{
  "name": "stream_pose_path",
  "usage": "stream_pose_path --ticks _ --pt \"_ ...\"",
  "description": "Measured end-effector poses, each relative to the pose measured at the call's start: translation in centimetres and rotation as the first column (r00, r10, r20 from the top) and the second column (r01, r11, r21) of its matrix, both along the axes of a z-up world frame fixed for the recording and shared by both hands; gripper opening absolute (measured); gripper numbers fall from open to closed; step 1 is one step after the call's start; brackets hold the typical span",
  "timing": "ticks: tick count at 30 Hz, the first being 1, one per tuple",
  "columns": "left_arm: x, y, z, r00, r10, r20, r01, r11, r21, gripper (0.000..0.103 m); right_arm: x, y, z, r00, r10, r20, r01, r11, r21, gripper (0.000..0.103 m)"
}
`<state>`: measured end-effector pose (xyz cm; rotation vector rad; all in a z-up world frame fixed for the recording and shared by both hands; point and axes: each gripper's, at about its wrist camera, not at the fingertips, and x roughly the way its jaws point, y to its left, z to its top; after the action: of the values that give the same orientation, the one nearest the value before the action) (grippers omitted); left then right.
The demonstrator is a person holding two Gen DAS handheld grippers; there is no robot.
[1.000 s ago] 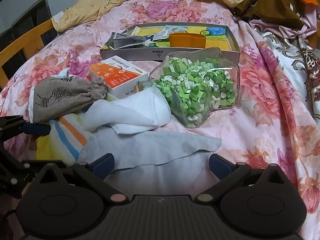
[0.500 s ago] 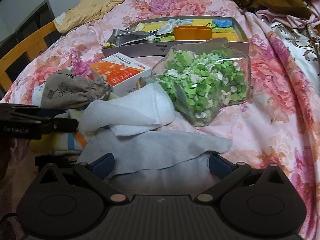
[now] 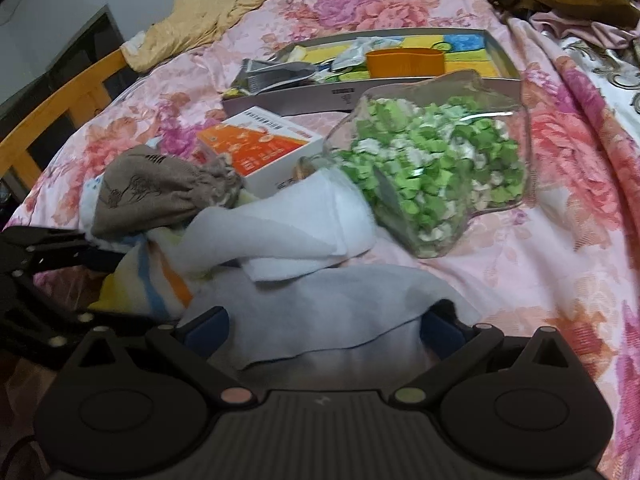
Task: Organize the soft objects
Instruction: 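Move the left tool to the yellow striped towel while the right moves to the grey cloth, then grasp the yellow striped towel with the left tool while the right grasps the grey cloth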
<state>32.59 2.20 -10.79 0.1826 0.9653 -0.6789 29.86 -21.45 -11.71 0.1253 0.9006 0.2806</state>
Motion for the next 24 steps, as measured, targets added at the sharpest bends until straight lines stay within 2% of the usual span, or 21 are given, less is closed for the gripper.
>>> stream_pose_path --ticks 2,7,9,11,14,19,24 --pt "0.3 -0.2 0.0 1.0 0.006 0.006 -0.006 1.0 0.022 0.068 -0.2 0.6 0.0 1.0 0.026 0.008 -0.026 0.999 -0.03 0.103" --pt "0.8 0.1 -0.1 0.999 0.051 0.0 -0.051 0.998 0.022 0.057 -0.6 2.3 -0.3 0.997 0.079 0.02 -0.076 0.988 -0.137 0.103" --pt "0.8 0.2 0.0 0.997 0.073 0.003 -0.074 0.997 0.019 0.051 -0.8 2.7 -0.3 0.996 0.085 0.026 -0.079 0.982 -0.173 0.1" --pt "0.7 0.4 0.1 0.995 0.097 0.005 -0.097 0.995 0.008 0.041 -0.8 2.8 -0.2 0.997 0.077 0.03 -0.07 0.978 -0.196 0.093" --pt "0.8 0.9 0.4 0.991 0.132 -0.019 -0.133 0.99 -0.036 0.031 -0.9 2.7 -0.1 0.997 0.065 0.031 -0.057 0.975 -0.215 0.086" --pt "0.2 1.2 0.6 0.987 0.156 -0.044 -0.16 0.981 -0.108 0.023 -1.3 3.2 0.0 0.997 0.072 0.041 -0.058 0.96 -0.275 0.075" --pt "-0.8 0.7 1.2 0.994 0.089 -0.06 -0.099 0.98 -0.175 0.021 -1.4 2.8 0.4 0.997 0.055 0.058 -0.037 0.96 -0.276 0.061"
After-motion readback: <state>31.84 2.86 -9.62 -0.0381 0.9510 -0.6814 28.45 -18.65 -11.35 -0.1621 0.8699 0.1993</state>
